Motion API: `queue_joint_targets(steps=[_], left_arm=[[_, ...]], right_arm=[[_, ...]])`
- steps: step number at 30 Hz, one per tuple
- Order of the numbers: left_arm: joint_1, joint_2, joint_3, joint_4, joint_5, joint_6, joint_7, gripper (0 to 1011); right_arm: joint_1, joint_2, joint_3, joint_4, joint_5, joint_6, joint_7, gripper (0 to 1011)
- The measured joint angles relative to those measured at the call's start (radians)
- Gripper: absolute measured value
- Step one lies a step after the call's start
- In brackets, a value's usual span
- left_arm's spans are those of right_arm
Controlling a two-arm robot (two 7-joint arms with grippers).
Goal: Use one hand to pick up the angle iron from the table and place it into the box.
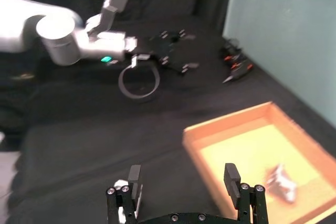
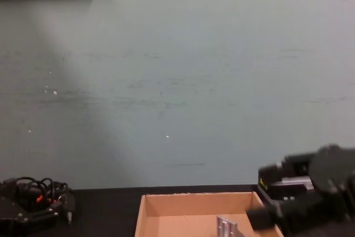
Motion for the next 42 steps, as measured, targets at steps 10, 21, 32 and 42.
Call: queue_joint_targets(steps=[10, 21, 32, 42], left_arm=[[0.000, 0.000, 0.000, 0.000, 0.000, 0.000, 0.000, 1000], [0.000, 0.000, 0.000, 0.000, 0.000, 0.000, 0.000, 1000], [0.000, 0.000, 0.000, 0.000, 0.000, 0.000, 0.000, 1000], [0.000, 0.000, 0.000, 0.000, 0.000, 0.000, 0.000, 1000]], right_arm=[[-0.027, 0.086, -0.033, -0.044, 0.027, 0.026, 0.044, 1002], [-0.018, 0.168, -0.080, -0.067, 0.012, 0.039, 0.072, 1002], [-0.040, 0.208, -0.107, -0.082, 0.029, 0.049, 0.053, 1002], [-0.038, 0.216, -0.146, -0.075, 0.016, 0.051, 0.031, 1002]])
